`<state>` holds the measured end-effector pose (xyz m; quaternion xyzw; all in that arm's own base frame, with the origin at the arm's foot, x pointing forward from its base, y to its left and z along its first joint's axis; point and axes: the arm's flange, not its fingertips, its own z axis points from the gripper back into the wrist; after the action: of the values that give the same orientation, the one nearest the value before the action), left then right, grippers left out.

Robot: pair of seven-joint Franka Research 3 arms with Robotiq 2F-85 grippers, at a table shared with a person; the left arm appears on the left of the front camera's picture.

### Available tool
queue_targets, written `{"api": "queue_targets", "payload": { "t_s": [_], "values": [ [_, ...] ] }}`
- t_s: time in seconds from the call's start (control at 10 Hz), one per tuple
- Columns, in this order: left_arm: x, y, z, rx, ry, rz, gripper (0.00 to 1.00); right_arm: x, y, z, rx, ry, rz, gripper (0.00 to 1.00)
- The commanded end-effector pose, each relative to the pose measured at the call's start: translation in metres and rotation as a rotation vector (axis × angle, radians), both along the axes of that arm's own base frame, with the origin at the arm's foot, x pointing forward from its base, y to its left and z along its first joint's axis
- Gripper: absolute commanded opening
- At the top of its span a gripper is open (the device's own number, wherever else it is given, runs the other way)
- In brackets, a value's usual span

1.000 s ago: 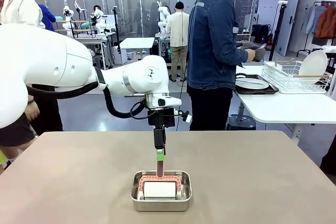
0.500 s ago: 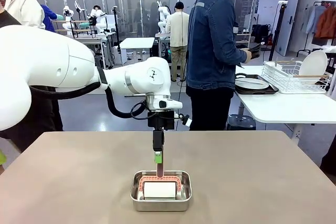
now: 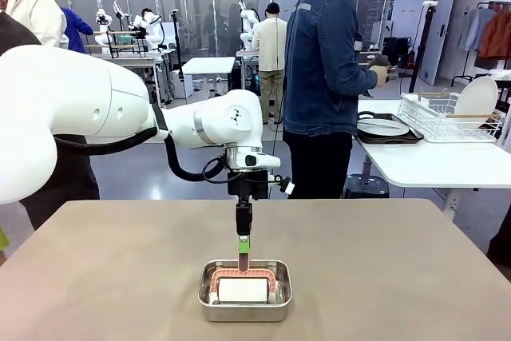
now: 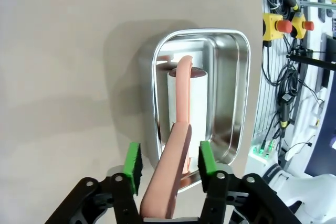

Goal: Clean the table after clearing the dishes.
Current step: When the right (or left) Handle tray is removed, use the right hand (or left hand) to clean the right (or left) side of the table with the Lint Roller.

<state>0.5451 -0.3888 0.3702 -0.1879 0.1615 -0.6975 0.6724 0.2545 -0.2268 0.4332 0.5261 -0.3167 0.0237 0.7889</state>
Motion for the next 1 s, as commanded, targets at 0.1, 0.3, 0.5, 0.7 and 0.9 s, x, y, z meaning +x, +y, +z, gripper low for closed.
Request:
{"api": "queue_targets", "payload": {
  "t_s": [0.1, 0.3, 0.5, 0.7, 0.9],
  "values": [
    [-0.002, -0.009, 0.004, 0.067, 0.03, -0.007, 0.0, -0.002, 0.0, 0.001, 0.003, -0.015, 0.01, 1.0],
    [-0.003, -0.01, 0.006, 0.077, 0.028, 0.003, 0.0, -0.002, 0.0, 0.001, 0.003, -0.015, 0.01, 1.0],
    [-0.002, -0.01, 0.006, 0.103, 0.032, 0.035, 0.0, -0.002, 0.0, 0.001, 0.003, -0.015, 0.01, 1.0],
    [0.0, -0.007, 0.021, 0.085, 0.018, 0.07, 0.0, -0.002, 0.0, 0.001, 0.003, -0.015, 0.01, 1.0],
    [-0.003, 0.007, 0.059, 0.04, 0.006, 0.128, 0.0, -0.002, 0.0, 0.001, 0.003, -0.015, 0.01, 1.0]
  ]
}}
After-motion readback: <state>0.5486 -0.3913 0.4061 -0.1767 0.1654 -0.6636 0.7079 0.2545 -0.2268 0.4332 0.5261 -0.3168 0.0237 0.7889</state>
